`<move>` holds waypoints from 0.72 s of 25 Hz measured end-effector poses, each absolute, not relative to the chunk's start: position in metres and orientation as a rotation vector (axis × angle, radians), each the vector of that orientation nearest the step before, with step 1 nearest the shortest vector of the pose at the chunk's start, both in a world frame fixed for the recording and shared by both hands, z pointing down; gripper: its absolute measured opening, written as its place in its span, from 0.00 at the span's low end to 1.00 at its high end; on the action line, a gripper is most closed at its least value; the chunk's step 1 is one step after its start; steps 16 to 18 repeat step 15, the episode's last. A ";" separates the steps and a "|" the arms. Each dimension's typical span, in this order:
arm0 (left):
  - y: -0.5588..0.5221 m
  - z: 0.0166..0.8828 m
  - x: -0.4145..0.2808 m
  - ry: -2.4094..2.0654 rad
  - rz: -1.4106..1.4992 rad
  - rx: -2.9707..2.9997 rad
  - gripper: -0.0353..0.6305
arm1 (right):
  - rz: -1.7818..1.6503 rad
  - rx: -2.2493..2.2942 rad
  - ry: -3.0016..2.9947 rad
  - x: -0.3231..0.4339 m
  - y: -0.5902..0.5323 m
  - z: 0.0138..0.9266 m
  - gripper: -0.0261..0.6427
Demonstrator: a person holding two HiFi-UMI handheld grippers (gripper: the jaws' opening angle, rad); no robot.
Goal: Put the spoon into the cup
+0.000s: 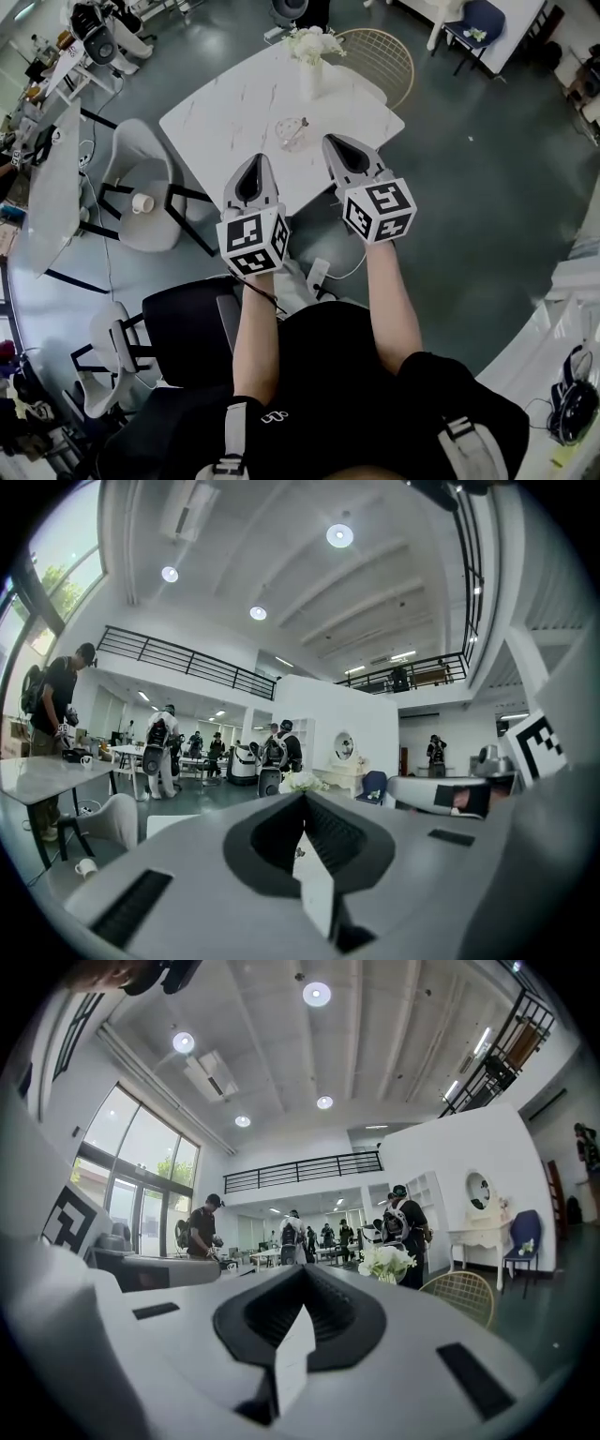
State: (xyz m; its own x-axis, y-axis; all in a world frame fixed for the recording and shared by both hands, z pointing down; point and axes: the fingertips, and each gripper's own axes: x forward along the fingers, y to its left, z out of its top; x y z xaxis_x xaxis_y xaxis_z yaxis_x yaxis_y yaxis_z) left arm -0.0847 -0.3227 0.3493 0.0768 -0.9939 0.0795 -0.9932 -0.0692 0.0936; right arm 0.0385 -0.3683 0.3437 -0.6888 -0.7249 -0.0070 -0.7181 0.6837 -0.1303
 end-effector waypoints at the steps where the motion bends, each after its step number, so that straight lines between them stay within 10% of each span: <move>1: -0.324 0.348 -0.081 -2.048 -0.006 2.221 0.08 | -0.177 -1.217 2.828 0.040 -0.368 0.343 0.05; 18: -0.329 0.337 -0.076 -2.036 0.003 2.271 0.08 | -0.092 -1.201 2.854 0.039 -0.365 0.339 0.05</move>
